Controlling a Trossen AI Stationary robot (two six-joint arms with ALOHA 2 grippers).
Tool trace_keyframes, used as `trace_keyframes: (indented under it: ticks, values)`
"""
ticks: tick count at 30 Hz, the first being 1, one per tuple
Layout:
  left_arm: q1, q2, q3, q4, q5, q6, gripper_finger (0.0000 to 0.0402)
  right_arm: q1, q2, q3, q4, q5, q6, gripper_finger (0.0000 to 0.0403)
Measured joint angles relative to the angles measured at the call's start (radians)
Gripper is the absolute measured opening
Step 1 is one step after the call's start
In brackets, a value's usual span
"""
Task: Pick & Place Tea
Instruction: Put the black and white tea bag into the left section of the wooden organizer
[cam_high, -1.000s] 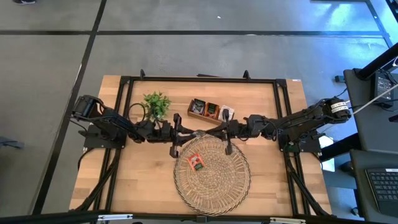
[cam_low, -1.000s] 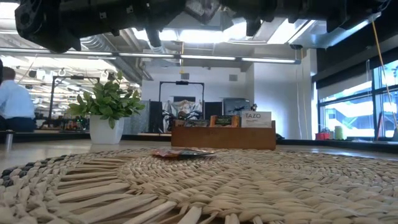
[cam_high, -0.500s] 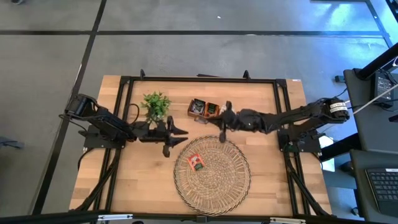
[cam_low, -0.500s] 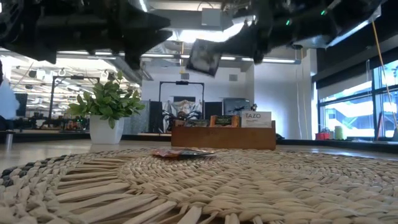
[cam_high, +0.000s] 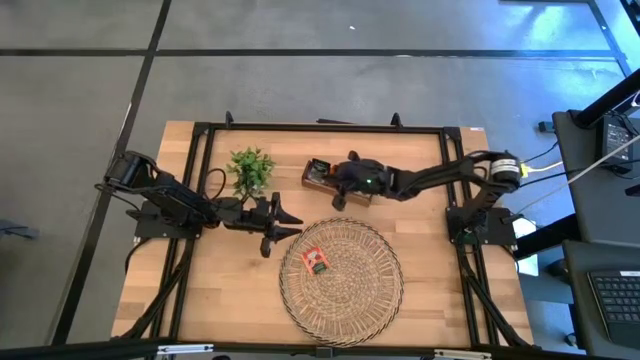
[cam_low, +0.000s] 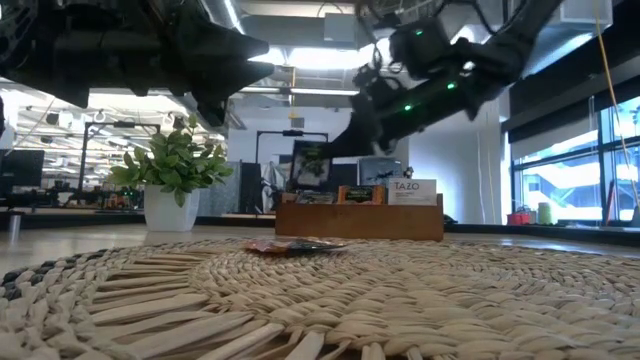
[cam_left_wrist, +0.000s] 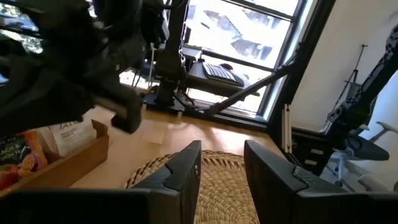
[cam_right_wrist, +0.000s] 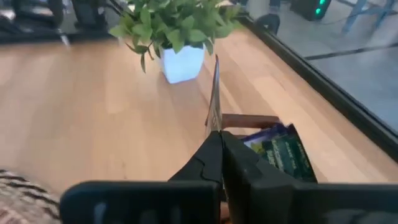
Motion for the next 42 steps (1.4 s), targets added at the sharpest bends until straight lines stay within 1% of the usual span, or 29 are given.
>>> trace_keyframes:
  ticks: [2,4,6,8,15,25,42]
  values:
    - [-0.003,0.000,0.000,-0.003,0.001,0.001,0.0117,-0.004,0.035,0.038,-0.023,0.019,-0.013,0.0005]
    - [-0.009,0.000,0.000,-0.007,-0.001,0.001,0.0117,-0.004,0.059,0.070,-0.074,0.067,-0.031,0.0005]
    - [-0.013,0.000,0.000,-0.012,0.001,0.001,0.0116,-0.004,0.072,0.097,-0.130,0.118,-0.036,0.0005]
    - [-0.020,0.000,0.000,-0.014,0.001,0.001,0.0116,-0.004,0.073,0.104,-0.153,0.136,-0.036,0.0005]
    - [-0.027,0.000,0.000,-0.014,0.000,0.002,0.0116,-0.004,0.076,0.105,-0.168,0.138,-0.034,0.0006]
    - [-0.027,0.000,0.000,-0.014,0.000,0.027,0.0120,-0.004,0.137,0.105,-0.162,0.138,-0.035,0.0006]
    - [-0.027,0.000,0.000,-0.015,-0.001,0.021,0.0116,-0.006,0.138,0.105,-0.199,0.123,-0.031,0.0006]
